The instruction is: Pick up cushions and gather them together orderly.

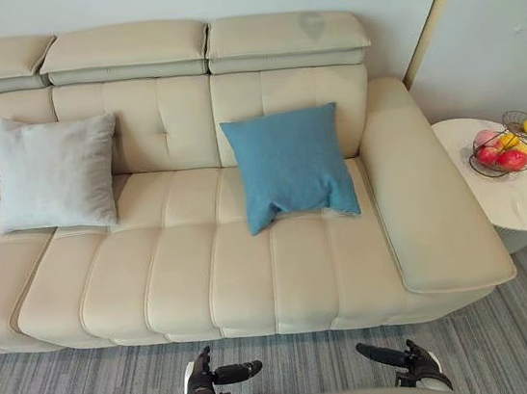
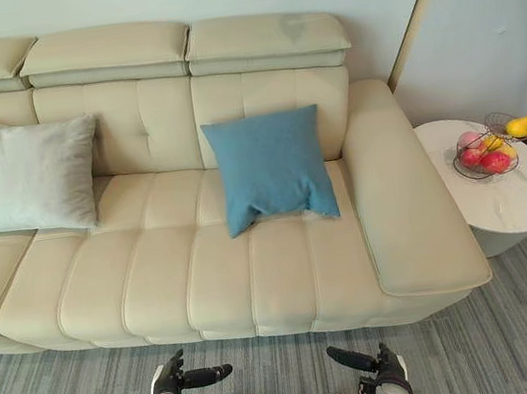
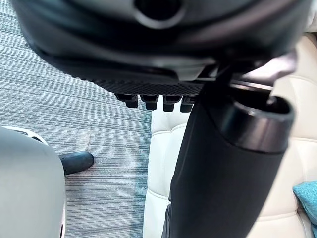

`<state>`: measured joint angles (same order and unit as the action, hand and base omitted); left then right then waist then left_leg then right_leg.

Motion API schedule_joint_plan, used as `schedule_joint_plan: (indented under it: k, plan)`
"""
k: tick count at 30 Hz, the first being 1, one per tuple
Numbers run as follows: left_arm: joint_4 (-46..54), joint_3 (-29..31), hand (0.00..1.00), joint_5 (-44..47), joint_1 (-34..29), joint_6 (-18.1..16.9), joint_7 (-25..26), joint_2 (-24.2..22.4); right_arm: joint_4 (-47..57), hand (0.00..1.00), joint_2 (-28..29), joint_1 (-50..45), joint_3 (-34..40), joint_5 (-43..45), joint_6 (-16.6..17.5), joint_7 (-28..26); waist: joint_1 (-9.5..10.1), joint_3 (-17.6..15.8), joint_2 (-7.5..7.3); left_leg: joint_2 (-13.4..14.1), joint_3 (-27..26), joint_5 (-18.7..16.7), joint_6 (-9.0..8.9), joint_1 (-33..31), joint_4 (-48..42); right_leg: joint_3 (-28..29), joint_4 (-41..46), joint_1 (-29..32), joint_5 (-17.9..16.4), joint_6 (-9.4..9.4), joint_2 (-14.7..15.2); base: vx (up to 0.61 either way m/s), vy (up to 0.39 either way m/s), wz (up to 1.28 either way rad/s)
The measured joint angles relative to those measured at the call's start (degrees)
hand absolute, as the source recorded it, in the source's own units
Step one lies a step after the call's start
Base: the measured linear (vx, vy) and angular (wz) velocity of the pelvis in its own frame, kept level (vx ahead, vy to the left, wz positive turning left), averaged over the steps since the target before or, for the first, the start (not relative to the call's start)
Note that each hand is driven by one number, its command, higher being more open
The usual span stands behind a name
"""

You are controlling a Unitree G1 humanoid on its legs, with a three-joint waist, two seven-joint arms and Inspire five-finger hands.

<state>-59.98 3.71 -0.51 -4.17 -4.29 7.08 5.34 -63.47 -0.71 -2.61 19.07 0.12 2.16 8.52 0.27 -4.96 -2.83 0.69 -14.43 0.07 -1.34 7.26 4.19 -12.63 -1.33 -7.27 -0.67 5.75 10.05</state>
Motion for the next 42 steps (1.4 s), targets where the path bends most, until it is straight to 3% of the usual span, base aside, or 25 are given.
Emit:
schedule_joint_plan:
  k: [7,11,13,16,17,21,22,24,25,26,28,29,31,32,34,35,36,37,38,39,40,42]
  plan:
    - [-1.03,0.03,1.00,0.01,-0.05,1.17,-1.19,-0.04,1.78,1.00,-0.25,-1.51,0.03,0.26,-0.91,-2.27,-1.86,-0.11,0.58,0.66,-3.34,0.02,-0.17,2.19,0.74,2.40,0.71,-0.05,-0.02,0.08,-0.32,-0.05,-0.006,-0.22]
    - [-0.91,1.37,1.00,-0.02,0.07,1.27,-2.08,-0.45,2.79,1.00,-1.20,-2.13,-0.30,0.16,-1.20,-3.26,-2.10,-0.95,1.14,2.21,-5.88,-1.70,-1.45,1.98,-2.64,6.01,2.20,1.30,0.07,0.21,-1.43,-0.08,-0.044,-0.37]
    - [-0.63,3.35,1.00,-0.01,0.28,1.23,-2.23,-0.68,2.86,1.00,-1.59,-2.14,-1.37,0.07,-1.41,-3.25,-2.12,-1.48,0.65,2.90,-4.33,-2.53,-1.75,-0.78,-7.59,8.51,2.76,3.36,0.44,0.49,-1.54,-0.05,-0.098,-0.57]
    - [-0.45,4.54,1.00,0.08,0.29,1.23,-2.11,-1.58,2.89,1.00,-2.54,-2.13,-1.88,0.08,-1.44,-3.23,-2.12,-1.85,1.66,3.72,-1.66,-3.11,-2.46,-2.11,-8.34,11.94,2.59,6.06,1.81,0.33,-2.58,-0.03,-0.068,-0.72]
    - [-0.33,5.82,1.00,0.16,0.29,1.25,-2.15,-2.32,3.18,1.00,-3.08,-2.17,-1.88,0.06,-1.49,-3.22,-2.10,-2.39,2.48,4.73,-3.72,-4.91,-2.72,-1.65,-8.21,14.99,2.56,7.60,2.86,0.26,-3.96,-0.05,0.021,-1.05]
    - [0.19,8.65,1.00,0.61,0.28,1.25,-1.90,-2.26,6.07,1.00,-2.14,-2.16,-3.86,0.00,-1.59,-3.22,-2.02,-3.08,1.40,6.44,-14.19,-7.28,-3.97,0.08,-9.64,23.40,2.21,11.17,5.41,-0.79,-6.48,-0.07,0.022,-1.37]
    - [0.20,8.91,1.00,0.61,0.38,1.26,-1.80,-2.11,6.63,1.00,-1.99,-2.01,-4.58,0.00,-1.59,-3.24,-2.05,-3.29,1.06,7.51,-17.68,-8.01,-4.09,0.28,-10.69,22.48,2.41,12.67,5.81,-1.55,-6.67,-0.07,-0.012,-1.91]
    - [0.17,8.63,1.00,0.60,0.38,1.26,-1.40,-2.02,6.39,1.00,-1.94,-1.03,-5.02,-0.01,-1.62,-3.28,-2.03,-3.29,1.33,9.21,-24.28,-8.64,-4.64,0.35,-11.55,13.60,4.11,15.61,6.35,-4.76,-5.59,-0.03,0.005,-1.66]
    - [0.11,8.41,1.00,0.60,0.42,1.26,-1.33,-1.76,6.35,1.00,-1.90,-0.42,-5.17,-0.01,-1.63,-3.26,-2.05,-3.39,1.52,9.98,-27.00,-8.49,-4.82,0.69,-11.80,6.68,6.34,17.62,5.96,-5.29,-4.48,0.09,0.002,-1.51]
    - [-0.06,7.85,1.00,0.60,0.70,1.30,-1.35,-1.29,6.38,1.00,-1.97,-0.06,-5.04,0.00,-1.62,-3.27,-2.35,-3.56,1.68,10.70,-29.03,-8.41,-4.90,0.75,-12.46,-3.93,9.26,19.60,5.29,-6.57,-2.09,0.14,-0.027,-1.35]
    - [-0.07,7.78,1.00,0.61,1.45,1.31,-1.28,-1.29,6.06,1.00,-3.14,0.27,-4.73,-0.07,-1.63,-3.16,-2.58,-4.30,2.95,12.09,-28.98,-8.19,-5.25,1.76,-12.58,-17.94,13.14,20.11,4.40,-8.20,-0.49,0.19,-0.132,-1.10]
    - [-0.06,7.76,1.00,0.60,1.85,1.30,-1.27,-1.30,5.83,1.00,-3.99,0.62,-4.82,-0.11,-1.43,-3.16,-2.64,-4.77,3.64,12.56,-28.99,-7.76,-5.76,2.81,-11.97,-20.44,14.46,20.26,3.49,-9.42,-0.67,0.17,-0.162,-0.83]
    - [0.03,6.10,1.00,0.56,2.88,1.24,-1.36,-2.87,4.67,1.00,-6.05,0.85,-4.62,-0.30,-1.41,-2.86,-3.13,-6.25,6.42,12.80,-29.07,-6.19,-7.06,5.26,-10.00,-19.48,17.55,20.46,0.38,-9.77,-1.68,0.14,-0.147,-0.57]
    - [0.06,5.55,1.00,0.50,2.97,1.18,-1.50,-3.61,3.90,1.00,-6.78,0.80,-4.49,-0.28,-1.52,-2.80,-3.37,-6.36,6.79,12.76,-29.11,-4.75,-8.23,6.00,-10.61,-18.22,19.85,21.25,-1.69,-9.74,-1.70,0.15,-0.139,-0.51]
    - [-0.07,5.34,1.00,0.49,2.86,1.25,-1.63,-3.73,3.92,1.00,-6.37,0.76,-4.38,-0.07,-1.47,-2.94,-3.91,-6.60,6.21,14.55,-28.92,-4.50,-8.27,5.32,-17.02,-16.33,21.12,21.31,-3.88,-9.04,-1.75,0.18,-0.219,-0.52]
    - [-0.28,4.84,1.00,0.49,2.73,1.33,-1.81,-3.73,3.86,1.00,-6.24,0.74,-4.46,-0.10,-1.41,-2.93,-4.00,-6.62,5.99,17.50,-28.39,-4.40,-8.08,3.56,-24.91,-14.96,20.48,20.45,-4.62,-8.75,-2.60,0.20,-0.301,-0.60]
    - [-0.29,4.44,1.00,0.49,2.56,1.33,-1.99,-3.72,3.65,1.00,-6.20,0.74,-4.56,-0.10,-1.44,-2.91,-3.95,-6.70,5.87,19.66,-27.42,-3.66,-6.98,2.21,-30.46,-14.00,19.51,19.57,-4.74,-8.86,-3.51,0.18,-0.283,-0.68]
    - [0.05,4.44,1.00,0.49,2.23,1.36,-2.45,-3.78,3.37,1.00,-6.15,0.72,-4.53,-0.11,-1.52,-2.89,-3.65,-6.88,5.64,22.27,-23.52,-5.44,-5.69,-0.92,-39.47,-12.45,17.41,17.81,-4.89,-9.20,-5.26,0.12,-0.145,-0.75]
    - [0.59,4.49,1.00,0.63,2.28,1.01,-2.42,-3.69,2.37,1.00,-6.14,0.84,-4.51,-0.09,-1.60,-2.78,-3.60,-6.97,5.68,21.20,-17.43,-10.45,-6.24,-4.91,-45.57,-10.54,15.61,15.69,-4.83,-9.47,-6.67,0.11,-0.101,-0.70]
    - [0.87,4.47,1.00,0.88,2.28,0.91,-2.41,-3.73,1.80,1.00,-6.15,0.79,-4.47,-0.08,-1.63,-2.75,-3.59,-7.08,5.53,20.28,-15.19,-12.12,-6.34,-6.12,-46.45,-9.89,14.97,14.59,-4.82,-9.55,-6.97,0.11,-0.025,-0.60]
    - [1.33,4.46,1.00,1.15,2.28,0.75,-2.47,-3.66,0.65,1.00,-6.15,0.64,-4.11,-0.07,-1.81,-2.63,-3.50,-7.37,5.07,17.57,-12.28,-14.38,-5.88,-7.68,-45.61,-8.72,13.83,12.12,-4.86,-9.61,-7.36,0.10,0.001,-0.44]
    - [2.26,4.68,1.00,1.49,2.21,0.63,-2.43,-3.40,0.31,1.00,-5.66,0.12,-3.28,-0.03,-1.99,-2.15,-2.81,-7.43,4.65,13.63,-8.57,-15.62,-5.55,-10.56,-40.55,-5.74,13.24,10.10,-5.04,-9.83,-7.91,0.10,0.038,-0.80]
